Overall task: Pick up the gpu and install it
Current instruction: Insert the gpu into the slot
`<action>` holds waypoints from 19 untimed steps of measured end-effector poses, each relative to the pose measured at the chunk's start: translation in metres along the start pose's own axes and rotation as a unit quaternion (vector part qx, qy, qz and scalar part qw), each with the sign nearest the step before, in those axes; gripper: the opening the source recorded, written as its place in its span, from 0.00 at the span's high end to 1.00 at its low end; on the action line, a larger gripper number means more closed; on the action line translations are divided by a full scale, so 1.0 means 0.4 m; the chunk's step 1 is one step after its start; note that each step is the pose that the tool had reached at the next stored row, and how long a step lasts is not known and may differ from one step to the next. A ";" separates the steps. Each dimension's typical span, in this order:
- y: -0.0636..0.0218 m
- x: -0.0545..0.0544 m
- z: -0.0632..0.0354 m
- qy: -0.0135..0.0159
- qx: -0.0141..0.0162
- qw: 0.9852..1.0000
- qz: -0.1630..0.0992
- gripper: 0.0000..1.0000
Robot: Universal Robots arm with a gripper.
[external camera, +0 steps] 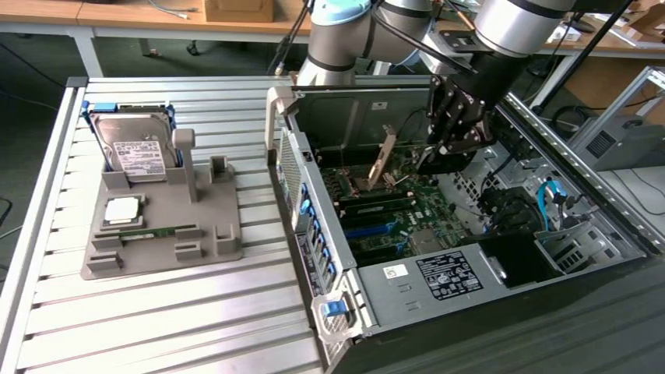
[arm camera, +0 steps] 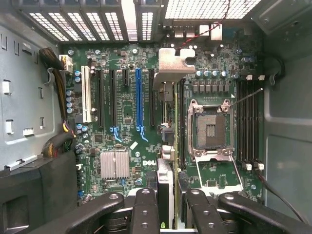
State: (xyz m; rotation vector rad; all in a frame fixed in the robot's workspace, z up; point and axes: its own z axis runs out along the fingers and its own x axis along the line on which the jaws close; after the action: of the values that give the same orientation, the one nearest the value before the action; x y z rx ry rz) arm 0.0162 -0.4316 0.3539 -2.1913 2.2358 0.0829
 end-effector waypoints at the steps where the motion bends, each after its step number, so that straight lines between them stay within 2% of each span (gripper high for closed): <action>1: 0.000 0.006 0.007 0.000 0.000 1.000 0.000 0.73; 2: -0.001 0.011 0.015 0.000 0.000 1.000 0.000 0.73; 13: -0.001 0.016 0.026 0.000 0.000 1.000 0.000 0.73; 15: -0.002 0.025 0.047 0.000 0.000 1.000 0.000 0.73; 19: -0.002 0.026 0.048 0.000 0.000 1.000 0.000 0.73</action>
State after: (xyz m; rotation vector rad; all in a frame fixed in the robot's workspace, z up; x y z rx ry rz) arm 0.0161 -0.4410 0.3342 -2.1914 2.2357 0.0828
